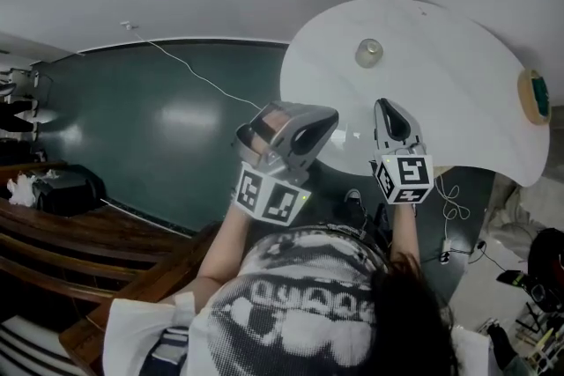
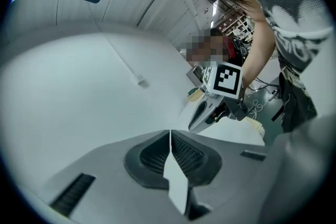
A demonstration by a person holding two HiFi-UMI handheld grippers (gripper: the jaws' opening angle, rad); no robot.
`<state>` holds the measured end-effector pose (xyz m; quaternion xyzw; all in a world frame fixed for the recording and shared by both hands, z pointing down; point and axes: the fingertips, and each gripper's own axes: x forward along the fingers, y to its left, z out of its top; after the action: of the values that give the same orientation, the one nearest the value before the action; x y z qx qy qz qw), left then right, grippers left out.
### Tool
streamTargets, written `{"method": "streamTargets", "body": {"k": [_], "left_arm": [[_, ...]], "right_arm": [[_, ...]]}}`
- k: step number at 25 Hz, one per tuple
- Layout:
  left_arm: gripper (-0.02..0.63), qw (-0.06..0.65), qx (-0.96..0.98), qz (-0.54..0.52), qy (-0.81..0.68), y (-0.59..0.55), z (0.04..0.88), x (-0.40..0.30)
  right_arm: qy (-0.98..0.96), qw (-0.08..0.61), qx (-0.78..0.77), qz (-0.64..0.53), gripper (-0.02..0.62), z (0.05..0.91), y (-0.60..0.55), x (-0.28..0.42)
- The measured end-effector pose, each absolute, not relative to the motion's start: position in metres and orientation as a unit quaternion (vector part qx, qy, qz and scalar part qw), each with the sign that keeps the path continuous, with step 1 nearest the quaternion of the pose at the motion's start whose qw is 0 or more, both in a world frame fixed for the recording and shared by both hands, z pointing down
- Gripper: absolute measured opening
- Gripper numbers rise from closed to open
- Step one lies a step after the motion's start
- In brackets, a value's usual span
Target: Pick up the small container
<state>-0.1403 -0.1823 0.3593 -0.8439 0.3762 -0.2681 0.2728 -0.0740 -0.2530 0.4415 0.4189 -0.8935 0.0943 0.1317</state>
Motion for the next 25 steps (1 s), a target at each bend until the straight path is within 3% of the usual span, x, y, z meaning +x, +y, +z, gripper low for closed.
{"method": "streamTargets", "body": {"k": [8, 16, 25], "left_arm": [[0.009, 0.277, -0.862, -0.251, 0.343, -0.204, 0.365, -0.177], [0.009, 0.286, -0.865, -0.253, 0.325, -0.228, 0.374, -0.193], [0.009, 0.273, -0.874, -0.247, 0.316, -0.249, 0.376, -0.204]], "right_arm": [[-0.865, 0.175, 0.457, 0.108, 0.063, 0.494, -0.297, -0.090], [-0.849, 0.195, 0.466, 0.153, 0.233, 0.547, -0.349, -0.095], [-0.828, 0.220, 0.479, 0.191, 0.335, 0.590, -0.404, -0.098]]}}
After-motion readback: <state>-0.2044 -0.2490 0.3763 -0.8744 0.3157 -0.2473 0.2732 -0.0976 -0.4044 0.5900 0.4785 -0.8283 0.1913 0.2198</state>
